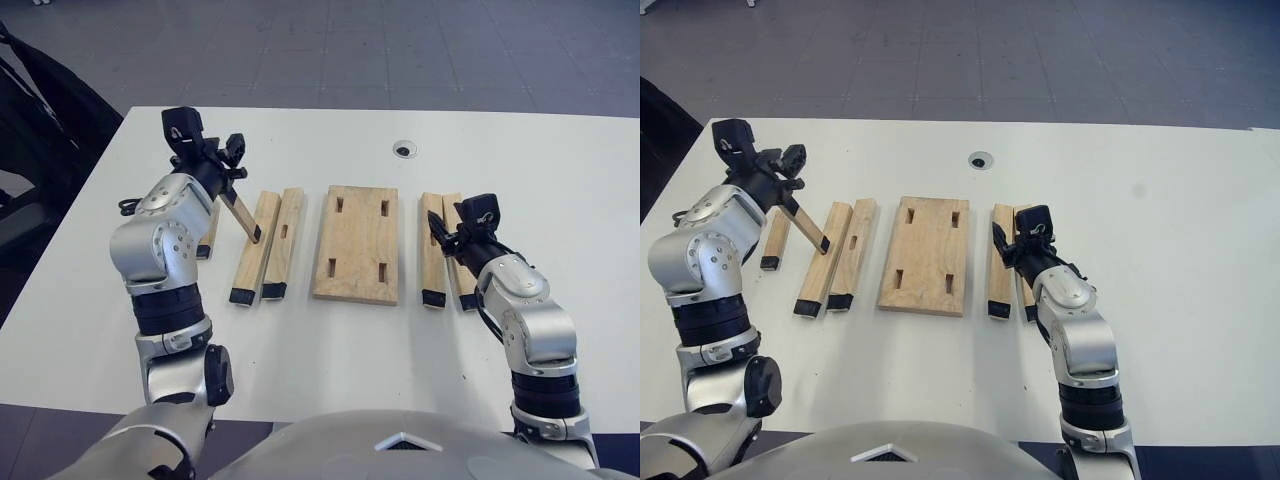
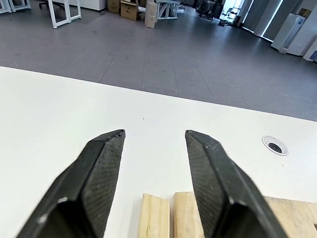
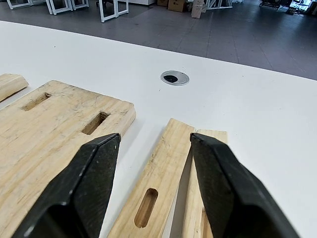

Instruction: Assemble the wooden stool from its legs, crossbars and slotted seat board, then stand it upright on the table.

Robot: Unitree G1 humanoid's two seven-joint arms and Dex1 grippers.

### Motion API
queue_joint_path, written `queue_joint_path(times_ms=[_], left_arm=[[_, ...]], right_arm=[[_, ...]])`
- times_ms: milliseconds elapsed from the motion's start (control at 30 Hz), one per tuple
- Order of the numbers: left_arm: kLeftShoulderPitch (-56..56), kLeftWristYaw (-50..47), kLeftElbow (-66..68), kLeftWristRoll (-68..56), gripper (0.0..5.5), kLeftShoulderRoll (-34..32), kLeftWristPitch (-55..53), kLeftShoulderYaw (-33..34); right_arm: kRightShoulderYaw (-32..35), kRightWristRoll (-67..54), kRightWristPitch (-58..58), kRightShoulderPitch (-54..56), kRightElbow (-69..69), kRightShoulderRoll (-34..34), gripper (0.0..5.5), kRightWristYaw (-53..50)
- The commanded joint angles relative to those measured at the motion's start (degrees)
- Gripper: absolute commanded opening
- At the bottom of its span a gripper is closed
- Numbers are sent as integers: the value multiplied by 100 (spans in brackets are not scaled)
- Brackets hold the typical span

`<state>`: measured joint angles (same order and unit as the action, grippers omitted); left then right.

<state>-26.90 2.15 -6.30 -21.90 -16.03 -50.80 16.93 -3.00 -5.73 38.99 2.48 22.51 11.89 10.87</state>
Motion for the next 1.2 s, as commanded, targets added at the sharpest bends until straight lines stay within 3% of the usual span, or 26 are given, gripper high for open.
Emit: queue_joint_path(times_ms=[33, 233, 400, 500, 633, 700, 900, 1200], left_arm=[[-965, -92, -713, -148, 225, -162, 241, 210], [-544, 60, -2023, -428, 225, -576, 104, 765], [1835, 750, -3325, -541, 225, -503, 684, 902], [3498, 1347, -3751, -511, 271, -332, 1274, 887], [4815, 2073, -3511, -265, 331, -403, 2056, 730], [5286, 2242, -3215, -18, 335, -413, 2278, 411], [5639, 2196, -2581, 521, 335, -479, 2231, -418], [5483, 1901, -1999, 1055, 335, -512, 2190, -851]], right_arm=[[-3, 9, 6, -15, 40, 15, 259, 2], [28, 10, 9, -33, 60, 36, 259, -7], [82, 11, 13, -96, 88, 72, 259, -21], [112, 12, 11, -157, 106, 124, 259, 1], [150, 16, 15, -234, 129, 168, 259, 5], [137, 12, 38, -174, 99, 175, 259, 13], [175, -17, 61, -37, 30, 234, 259, 67], [161, -1, 40, 38, -22, 244, 259, 105]])
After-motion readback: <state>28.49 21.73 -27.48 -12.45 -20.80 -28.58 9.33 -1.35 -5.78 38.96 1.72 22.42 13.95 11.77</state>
